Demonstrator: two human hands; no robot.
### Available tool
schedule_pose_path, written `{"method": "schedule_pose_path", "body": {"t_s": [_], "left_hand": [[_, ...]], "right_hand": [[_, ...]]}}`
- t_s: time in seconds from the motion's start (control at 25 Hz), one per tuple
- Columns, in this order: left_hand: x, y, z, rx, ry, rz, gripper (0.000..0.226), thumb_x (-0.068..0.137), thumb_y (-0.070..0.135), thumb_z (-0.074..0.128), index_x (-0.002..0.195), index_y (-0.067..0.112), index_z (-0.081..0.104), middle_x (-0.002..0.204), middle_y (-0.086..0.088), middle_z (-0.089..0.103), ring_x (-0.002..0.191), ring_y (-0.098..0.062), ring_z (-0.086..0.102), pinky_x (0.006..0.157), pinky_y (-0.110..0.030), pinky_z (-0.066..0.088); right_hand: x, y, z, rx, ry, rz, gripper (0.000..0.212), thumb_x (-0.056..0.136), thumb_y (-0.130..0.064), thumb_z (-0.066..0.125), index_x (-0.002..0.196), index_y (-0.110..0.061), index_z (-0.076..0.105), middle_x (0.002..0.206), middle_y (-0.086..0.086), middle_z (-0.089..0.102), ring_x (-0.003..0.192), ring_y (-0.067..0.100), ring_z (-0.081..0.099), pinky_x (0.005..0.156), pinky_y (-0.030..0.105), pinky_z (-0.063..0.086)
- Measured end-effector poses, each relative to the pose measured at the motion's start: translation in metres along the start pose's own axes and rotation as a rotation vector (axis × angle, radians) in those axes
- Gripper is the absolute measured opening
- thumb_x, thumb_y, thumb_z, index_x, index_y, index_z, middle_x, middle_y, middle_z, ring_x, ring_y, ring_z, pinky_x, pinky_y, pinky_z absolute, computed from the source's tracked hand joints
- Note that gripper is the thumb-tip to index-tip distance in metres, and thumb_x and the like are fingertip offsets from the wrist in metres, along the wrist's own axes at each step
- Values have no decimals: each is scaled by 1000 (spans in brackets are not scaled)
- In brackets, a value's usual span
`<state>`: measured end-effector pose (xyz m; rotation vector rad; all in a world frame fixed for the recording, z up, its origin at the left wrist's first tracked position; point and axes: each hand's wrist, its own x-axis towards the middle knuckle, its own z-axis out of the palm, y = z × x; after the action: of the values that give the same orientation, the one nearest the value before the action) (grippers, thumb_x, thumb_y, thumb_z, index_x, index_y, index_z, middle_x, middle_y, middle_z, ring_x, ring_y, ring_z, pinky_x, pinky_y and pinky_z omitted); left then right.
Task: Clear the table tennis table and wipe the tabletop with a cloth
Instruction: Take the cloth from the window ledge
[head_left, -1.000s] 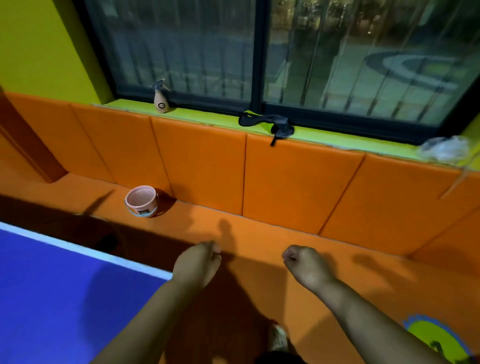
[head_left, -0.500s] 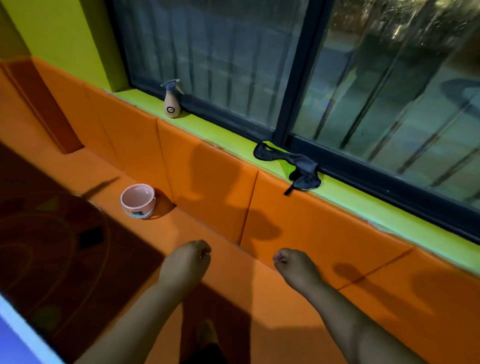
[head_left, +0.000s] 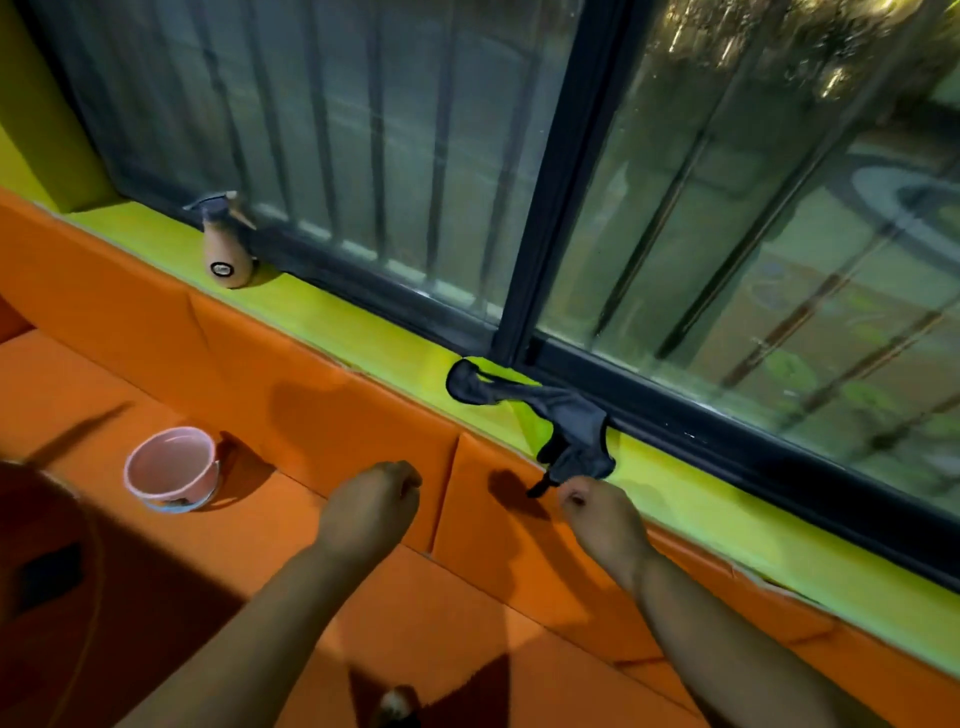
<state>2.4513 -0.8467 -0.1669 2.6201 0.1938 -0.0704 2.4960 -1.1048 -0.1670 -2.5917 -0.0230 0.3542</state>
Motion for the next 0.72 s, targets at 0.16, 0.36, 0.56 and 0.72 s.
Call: {"method": "schedule_pose_path", "body": {"t_s": [0.16, 0.36, 0.56, 0.72], "left_hand": [[49, 10, 10, -24, -25, -22, 25, 95, 27, 48, 117, 24, 61, 114, 0, 65, 97, -24, 60, 70, -30, 48], [86, 31, 24, -12, 25, -77, 24, 96, 26, 47, 116, 23, 61, 115, 2, 64, 99, -22, 59, 74, -30, 48], [107, 62, 35, 3, 114, -203, 27, 96, 26, 47, 119, 23, 60, 119, 3, 62, 104, -20, 58, 76, -28, 45], [106, 85, 48, -44, 188, -352, 33, 94, 25, 49, 126, 25, 53, 126, 4, 56, 105, -18, 58, 78, -30, 46]], "right_hand": [[62, 15, -13, -74, 200, 151, 29, 92, -14, 53, 120, -11, 62, 120, 9, 61, 111, 30, 53, 83, 38, 47], [129, 34, -18, -140, 136, 334, 52, 89, -40, 61, 124, -2, 51, 128, 18, 52, 121, 37, 44, 90, 40, 42], [175, 39, -26, 238, 34, 292, 29, 86, -21, 65, 99, 4, 62, 107, 25, 63, 96, 38, 61, 77, 39, 49], [169, -1, -39, 216, -15, -211, 14, 88, -17, 61, 83, -15, 48, 85, -2, 51, 74, 21, 53, 62, 37, 36]]}}
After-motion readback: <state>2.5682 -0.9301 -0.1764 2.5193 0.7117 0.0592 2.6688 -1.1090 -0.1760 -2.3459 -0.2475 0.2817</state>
